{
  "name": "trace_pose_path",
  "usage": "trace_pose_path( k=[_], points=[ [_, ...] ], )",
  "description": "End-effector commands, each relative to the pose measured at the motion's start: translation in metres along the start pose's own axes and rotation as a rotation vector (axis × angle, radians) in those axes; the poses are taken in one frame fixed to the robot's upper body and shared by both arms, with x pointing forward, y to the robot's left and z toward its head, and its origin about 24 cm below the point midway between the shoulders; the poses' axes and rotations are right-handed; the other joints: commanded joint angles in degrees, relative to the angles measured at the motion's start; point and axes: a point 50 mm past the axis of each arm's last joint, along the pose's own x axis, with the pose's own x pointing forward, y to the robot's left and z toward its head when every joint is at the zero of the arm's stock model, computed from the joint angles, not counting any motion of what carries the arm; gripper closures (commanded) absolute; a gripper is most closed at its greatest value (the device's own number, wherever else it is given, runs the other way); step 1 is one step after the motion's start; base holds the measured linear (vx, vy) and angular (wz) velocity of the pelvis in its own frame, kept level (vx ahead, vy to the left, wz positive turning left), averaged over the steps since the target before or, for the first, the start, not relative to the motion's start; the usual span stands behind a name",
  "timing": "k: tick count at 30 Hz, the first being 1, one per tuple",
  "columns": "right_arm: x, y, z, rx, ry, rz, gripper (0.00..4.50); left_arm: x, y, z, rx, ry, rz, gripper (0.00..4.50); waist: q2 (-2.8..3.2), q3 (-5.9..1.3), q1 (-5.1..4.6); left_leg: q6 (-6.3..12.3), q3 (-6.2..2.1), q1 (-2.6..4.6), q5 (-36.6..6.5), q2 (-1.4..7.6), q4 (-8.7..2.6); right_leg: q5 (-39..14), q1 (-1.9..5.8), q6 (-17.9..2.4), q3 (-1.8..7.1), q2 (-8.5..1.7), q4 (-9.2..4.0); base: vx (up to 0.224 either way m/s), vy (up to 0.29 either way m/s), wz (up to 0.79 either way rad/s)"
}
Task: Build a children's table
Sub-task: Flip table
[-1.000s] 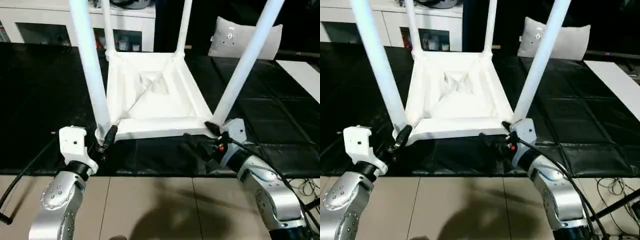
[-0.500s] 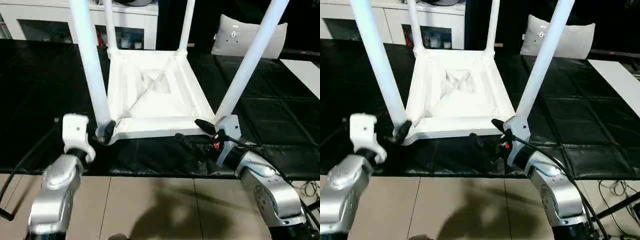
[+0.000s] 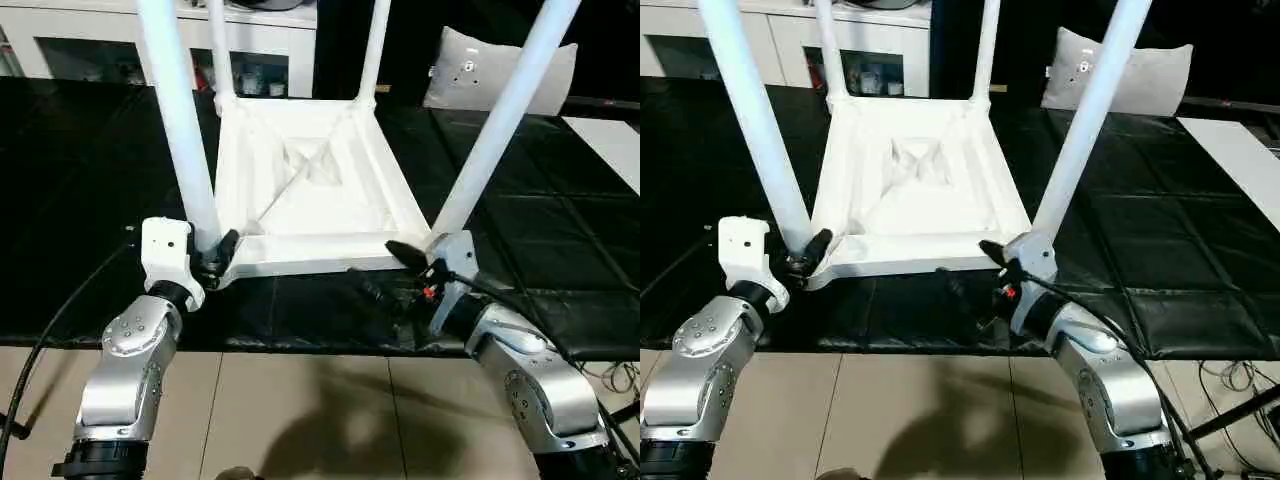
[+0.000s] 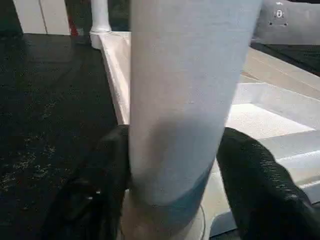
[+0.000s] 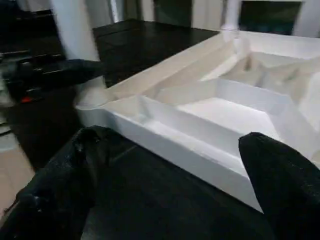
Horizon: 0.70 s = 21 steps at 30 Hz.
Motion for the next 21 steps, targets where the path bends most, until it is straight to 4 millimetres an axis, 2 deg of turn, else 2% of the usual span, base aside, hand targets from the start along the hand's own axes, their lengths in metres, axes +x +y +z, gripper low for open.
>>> trace_pose_path(
  k=[1,2,4,6,9,13,15,17,18,20,21],
  points=[
    [-0.003,0.006,0.004,0.024,-0.005,0.075,0.00,0.004,-0.006,0.001,-0.006,-0.002,-0.020,1.96,0.28,-2.64,0.08,1.63,-1.22,0.85,-6.59,4.70,-4.96,5.73,1.40,-12.24,2.54,-6.41,-3.84,0.000,0.000,0.00],
    [-0.004,0.008,0.005,0.040,-0.004,0.106,0.00,0.004,-0.006,0.001,-0.007,-0.002,-0.020,2.07,0.43,-2.65,0.32,1.95,-1.30,0.89,-6.59,4.76,-4.96,5.78,1.51,-12.19,2.52,-6.43,-3.80,0.000,0.000,0.00],
    [-0.008,0.012,0.005,0.061,0.005,0.163,0.00,0.004,-0.006,0.001,-0.008,0.000,-0.022,2.07,0.41,-2.61,0.54,2.17,-1.28,0.86,-6.74,4.79,-5.02,5.42,1.40,-11.94,2.51,-6.47,-3.85,0.000,0.000,0.00],
    [-0.011,0.015,0.006,0.068,0.022,0.218,0.00,0.004,-0.006,0.001,-0.010,0.004,-0.024,2.28,0.34,-2.62,0.92,2.36,-1.25,0.95,-6.63,4.89,-4.93,5.38,1.38,-11.72,2.57,-6.49,-3.90,0.000,0.000,0.00],
    [-0.012,0.013,0.006,0.058,0.025,0.211,0.00,0.004,-0.006,-0.001,-0.031,0.018,-0.021,2.39,0.20,-2.63,1.08,2.21,-1.17,0.85,-6.10,4.79,-4.91,5.47,1.34,-11.87,2.56,-6.59,-3.90,0.000,0.000,0.00],
    [-0.010,0.011,0.007,0.059,0.018,0.180,0.00,0.003,-0.008,-0.006,-0.090,0.062,-0.026,2.46,0.22,-2.51,1.07,1.44,-1.11,0.97,-7.29,4.79,-5.07,2.53,1.12,-12.15,2.57,-6.59,-4.11,0.000,0.000,0.00],
    [-0.008,0.008,0.007,0.059,0.013,0.142,0.00,0.002,-0.010,-0.008,-0.149,0.076,-0.022,2.46,-0.01,-2.53,1.01,1.07,-1.06,0.95,-6.69,4.74,-5.06,2.60,1.12,-12.48,2.53,-6.55,-3.96,0.000,0.000,0.00],
    [-0.008,0.006,0.007,0.064,0.011,0.118,0.00,0.001,-0.011,-0.010,-0.210,0.089,-0.020,2.47,0.02,-2.58,0.99,1.13,-1.01,0.93,-6.30,4.72,-4.98,2.86,1.13,-12.49,2.55,-6.54,-3.91,0.000,0.000,0.00],
    [-0.007,0.004,0.007,0.070,0.010,0.100,0.00,0.001,-0.011,-0.011,-0.266,0.100,-0.019,2.47,0.04,-2.56,0.96,1.18,-0.96,0.91,-6.17,4.64,-4.96,2.93,1.12,-12.55,2.55,-6.51,-3.95,0.000,0.000,0.00],
    [-0.006,0.000,0.008,0.091,-0.005,0.045,0.00,-0.001,-0.015,-0.013,-0.490,0.123,-0.017,2.47,0.00,-2.56,0.87,1.09,-0.85,0.89,-5.73,4.61,-4.96,3.45,1.08,-13.14,2.52,-6.50,-3.87,0.000,0.000,0.00],
    [-0.005,-0.001,0.008,0.094,-0.008,0.039,0.00,-0.002,-0.016,-0.014,-0.531,0.126,-0.017,2.47,-0.37,-2.55,0.86,1.44,-0.71,0.74,-5.21,4.46,-4.84,3.36,1.27,-13.13,2.54,-6.49,-3.92,0.000,0.000,0.00]
  ],
)
